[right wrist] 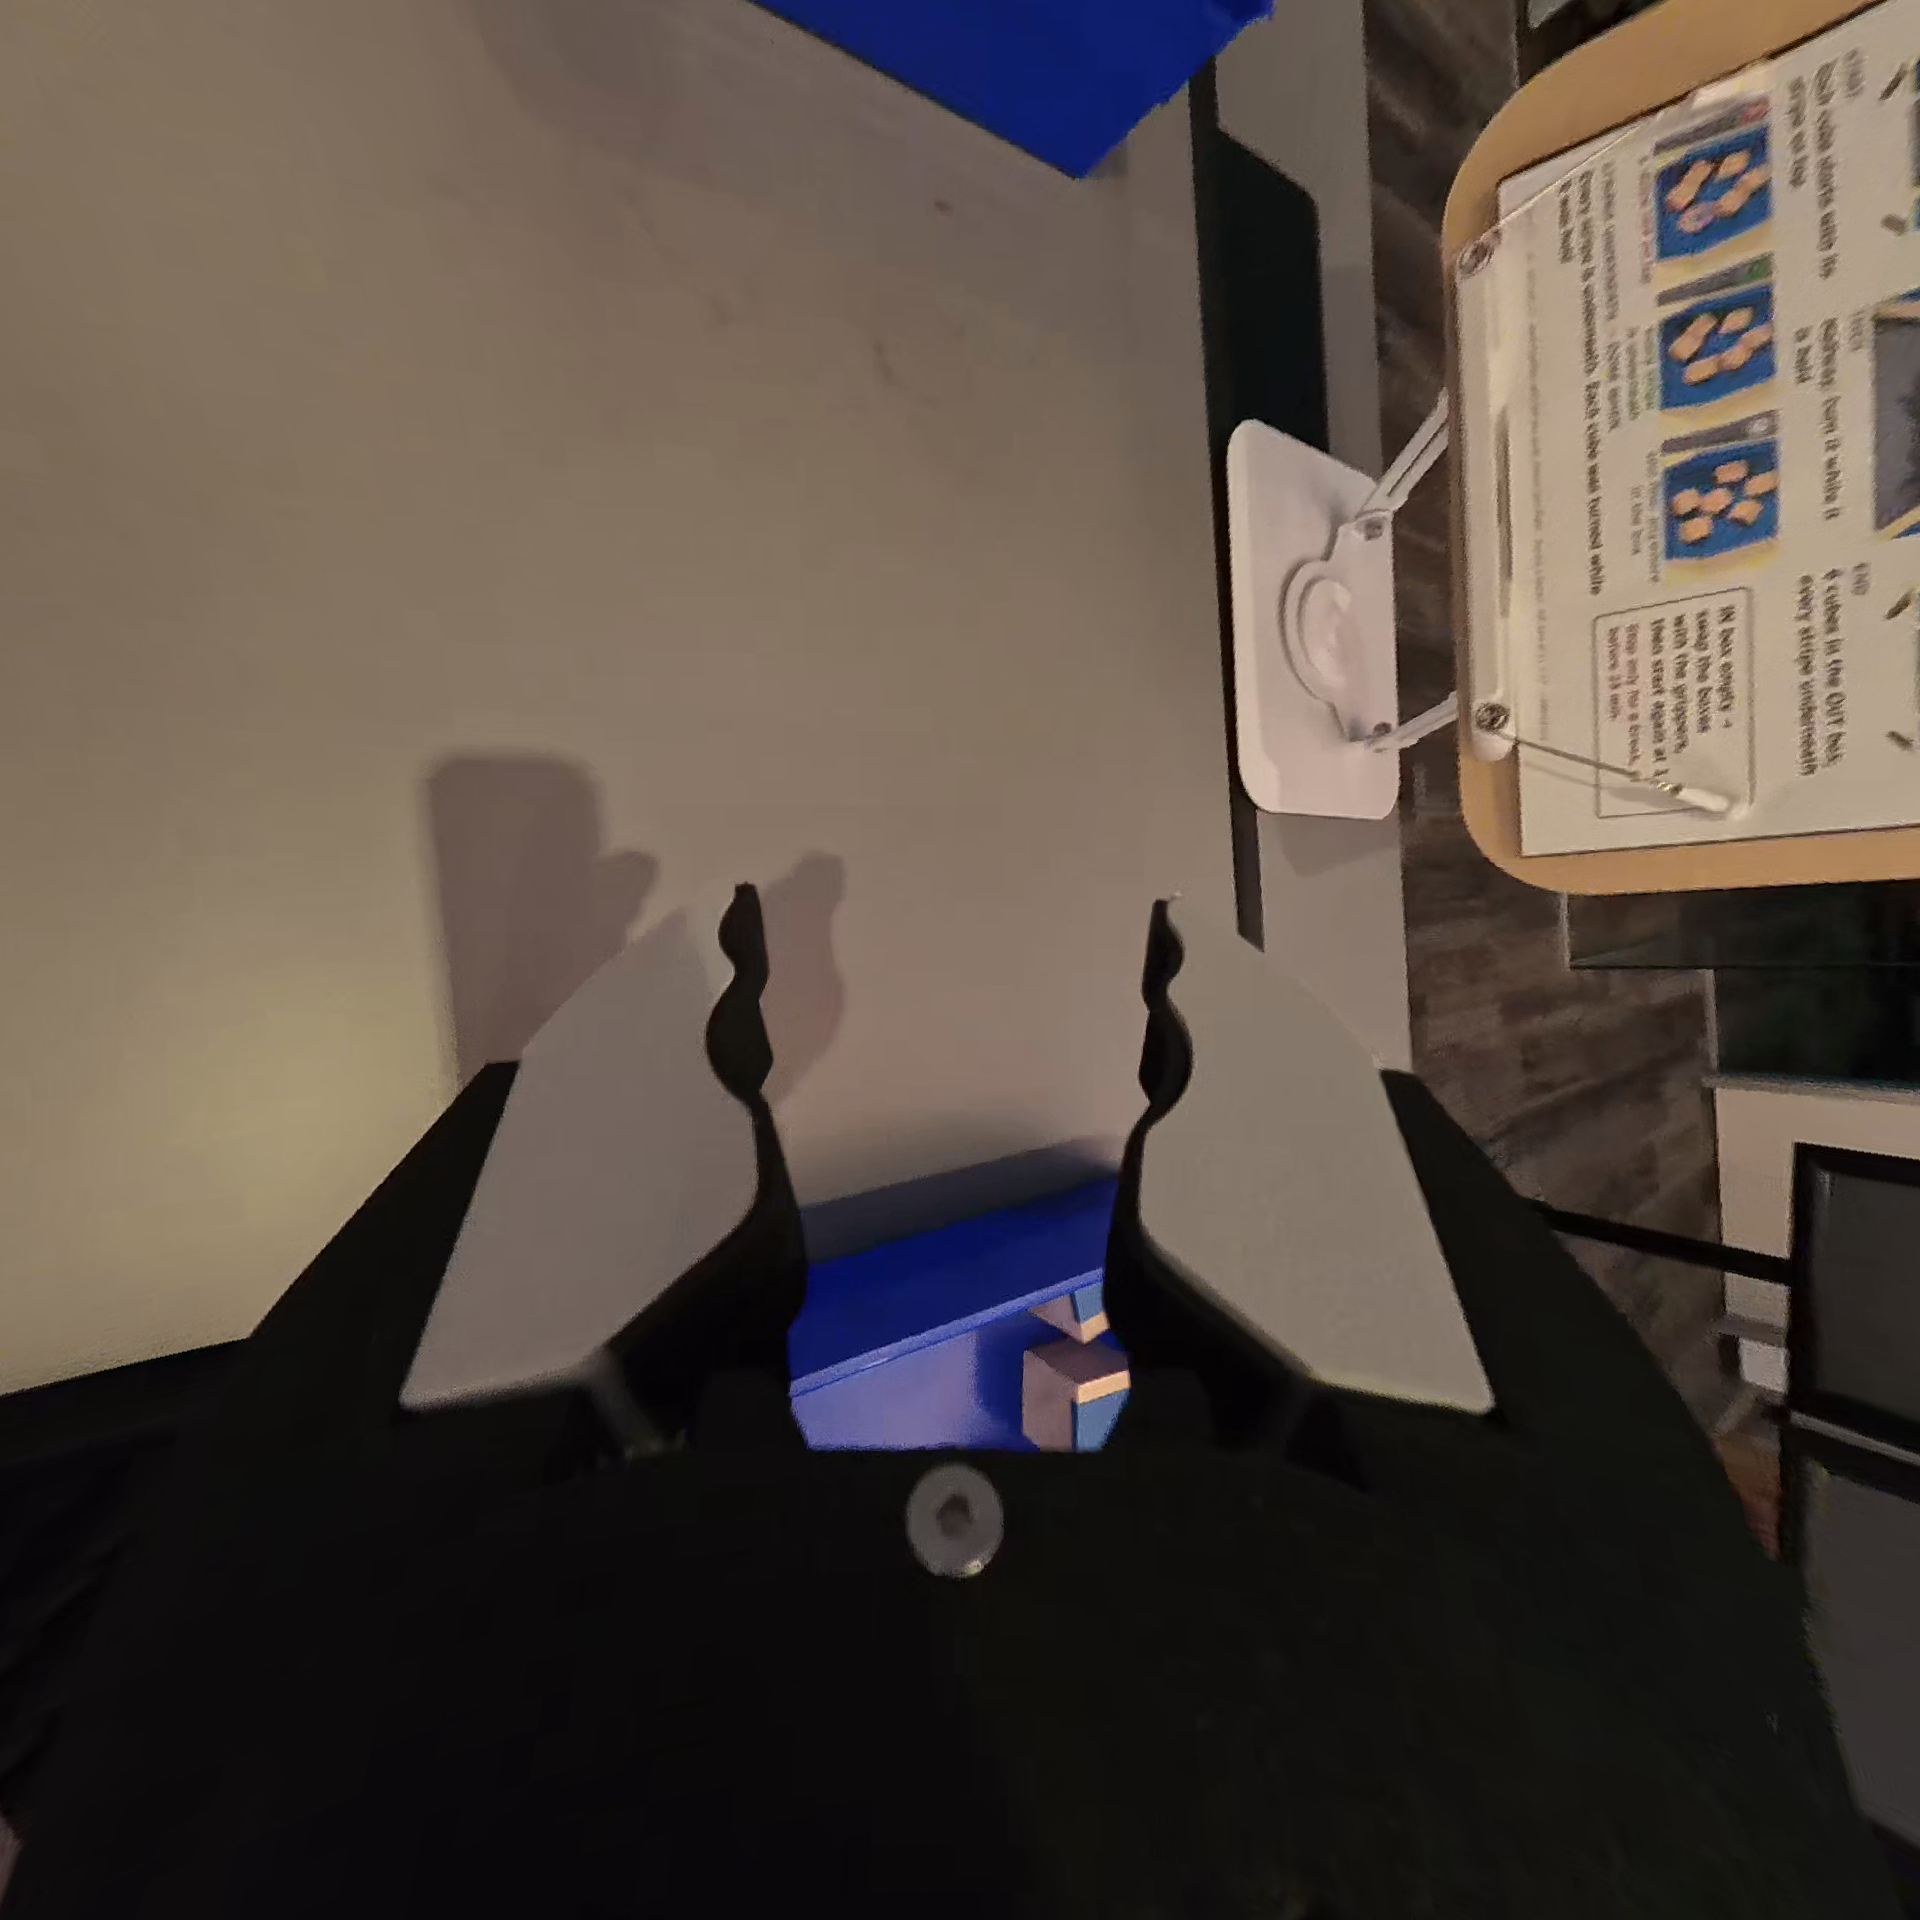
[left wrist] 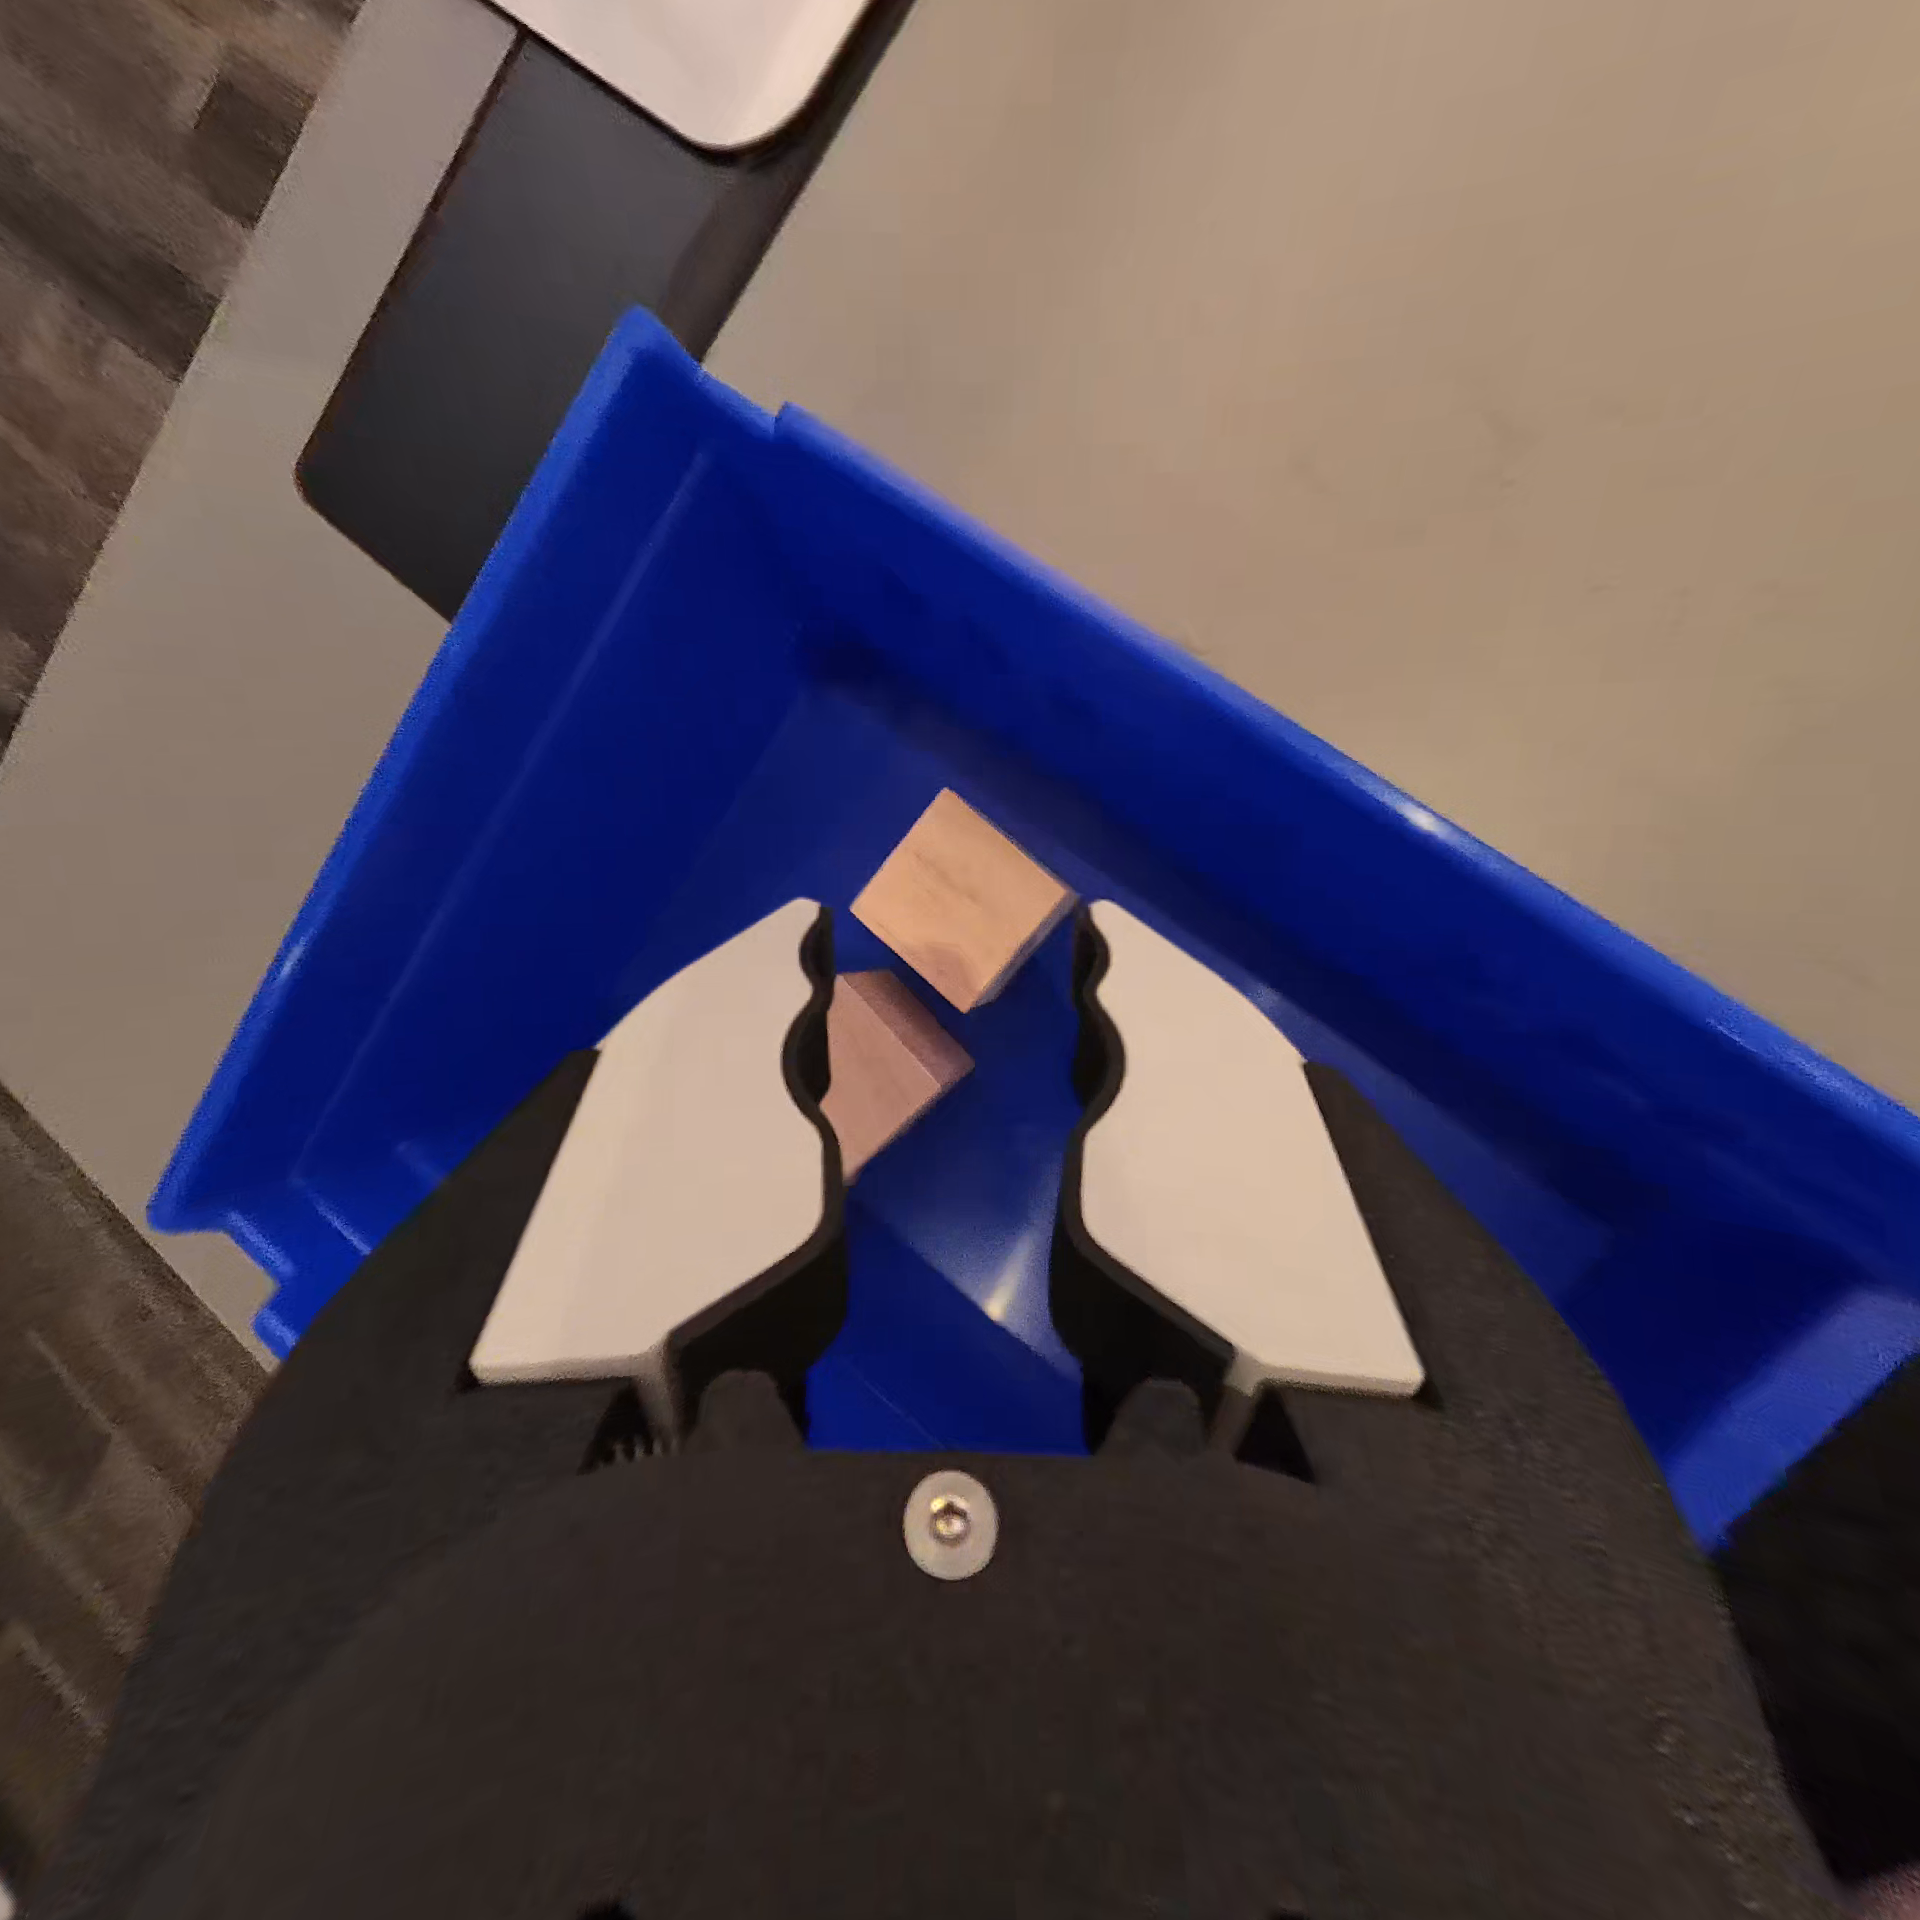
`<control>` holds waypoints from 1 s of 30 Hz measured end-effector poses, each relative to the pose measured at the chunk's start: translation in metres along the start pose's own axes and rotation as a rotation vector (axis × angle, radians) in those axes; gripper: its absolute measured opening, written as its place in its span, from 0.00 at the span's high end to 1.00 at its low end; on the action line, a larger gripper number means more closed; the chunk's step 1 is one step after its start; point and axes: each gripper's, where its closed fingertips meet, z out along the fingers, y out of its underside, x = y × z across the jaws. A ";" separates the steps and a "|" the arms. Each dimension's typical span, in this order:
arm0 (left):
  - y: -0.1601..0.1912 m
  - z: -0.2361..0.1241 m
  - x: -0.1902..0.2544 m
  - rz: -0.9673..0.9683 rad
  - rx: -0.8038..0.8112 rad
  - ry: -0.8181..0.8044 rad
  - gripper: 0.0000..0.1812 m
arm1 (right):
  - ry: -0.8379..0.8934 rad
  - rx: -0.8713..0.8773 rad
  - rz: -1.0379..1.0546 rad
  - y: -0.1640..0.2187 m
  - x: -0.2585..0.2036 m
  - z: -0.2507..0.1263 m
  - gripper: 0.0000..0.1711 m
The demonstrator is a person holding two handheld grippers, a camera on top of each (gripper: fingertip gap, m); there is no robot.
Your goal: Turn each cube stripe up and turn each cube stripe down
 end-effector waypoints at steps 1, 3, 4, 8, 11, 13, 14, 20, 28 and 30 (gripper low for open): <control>-0.002 0.005 -0.003 0.031 0.005 -0.013 0.74 | -0.015 -0.002 0.016 0.004 -0.001 0.003 0.59; -0.002 0.015 -0.003 0.115 -0.002 -0.015 0.73 | -0.042 0.006 0.036 0.009 -0.004 0.008 0.59; 0.000 0.019 0.001 0.148 -0.020 0.003 0.72 | -0.050 0.004 0.046 0.012 -0.004 0.010 0.59; 0.010 0.034 0.010 0.214 -0.118 0.072 0.69 | -0.083 -0.006 0.087 0.021 -0.005 0.014 0.59; 0.019 0.043 0.015 0.210 -0.176 0.116 0.69 | -0.113 0.008 0.093 0.021 -0.008 0.017 0.61; 0.021 0.049 0.011 0.199 -0.186 0.121 0.65 | -0.144 0.006 0.099 0.023 -0.012 0.021 0.62; 0.022 0.052 0.010 0.205 -0.180 0.124 0.65 | -0.154 -0.004 0.099 0.025 -0.013 0.024 0.62; 0.035 0.067 0.006 0.210 -0.234 0.133 0.66 | -0.219 -0.044 0.095 0.033 -0.023 0.036 0.62; 0.031 0.045 -0.012 0.215 -0.242 0.000 0.69 | -0.227 -0.043 0.082 0.035 -0.022 0.040 0.63; 0.016 0.023 -0.020 0.168 -0.153 -0.056 0.69 | -0.217 -0.034 0.073 0.033 -0.021 0.041 0.63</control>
